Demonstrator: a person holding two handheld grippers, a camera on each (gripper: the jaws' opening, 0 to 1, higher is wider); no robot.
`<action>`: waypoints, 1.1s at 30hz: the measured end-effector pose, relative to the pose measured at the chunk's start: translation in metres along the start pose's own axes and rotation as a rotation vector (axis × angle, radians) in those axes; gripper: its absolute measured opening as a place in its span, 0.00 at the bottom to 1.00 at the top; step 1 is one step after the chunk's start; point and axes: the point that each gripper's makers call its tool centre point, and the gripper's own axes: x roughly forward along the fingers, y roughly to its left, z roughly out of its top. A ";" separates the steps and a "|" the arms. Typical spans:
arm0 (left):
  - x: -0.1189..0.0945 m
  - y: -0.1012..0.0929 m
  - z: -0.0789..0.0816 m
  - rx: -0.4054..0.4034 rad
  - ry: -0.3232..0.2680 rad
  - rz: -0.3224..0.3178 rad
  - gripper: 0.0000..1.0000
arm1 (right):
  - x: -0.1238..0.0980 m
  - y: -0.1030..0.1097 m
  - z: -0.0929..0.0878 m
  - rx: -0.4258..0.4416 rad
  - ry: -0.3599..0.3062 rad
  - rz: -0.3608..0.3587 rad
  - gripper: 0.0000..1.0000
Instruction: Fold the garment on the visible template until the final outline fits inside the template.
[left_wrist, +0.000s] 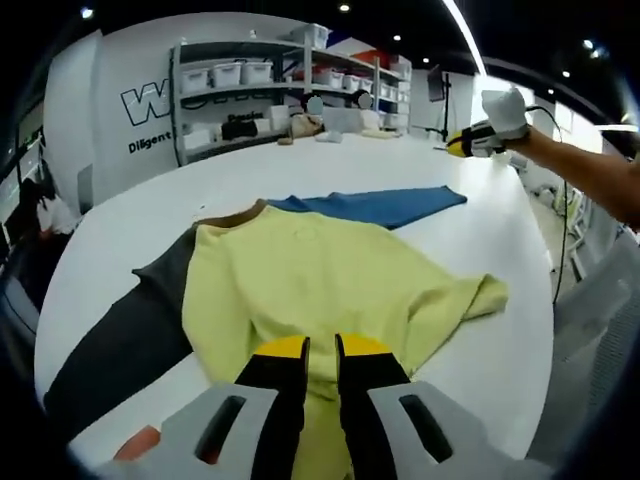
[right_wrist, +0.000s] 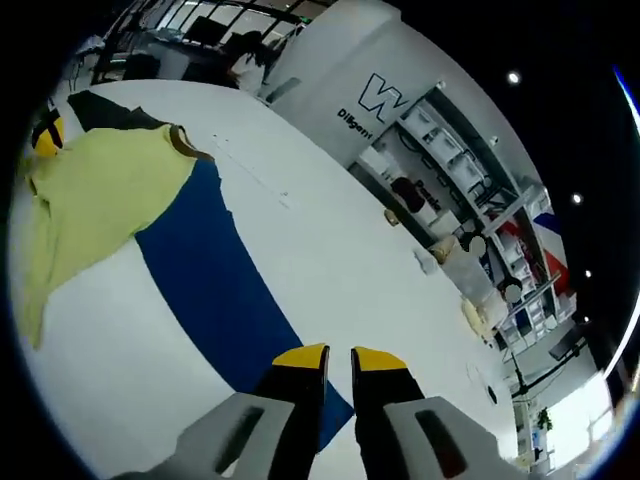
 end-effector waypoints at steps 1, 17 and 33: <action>-0.003 0.001 0.000 0.001 0.002 0.003 0.08 | 0.002 0.007 -0.001 -0.002 0.002 0.020 0.05; -0.052 -0.010 -0.025 0.001 0.062 0.012 0.09 | -0.045 0.130 0.009 -0.005 -0.034 0.294 0.05; -0.081 -0.021 -0.067 0.023 0.177 -0.007 0.09 | -0.085 0.206 0.020 -0.012 -0.061 0.505 0.06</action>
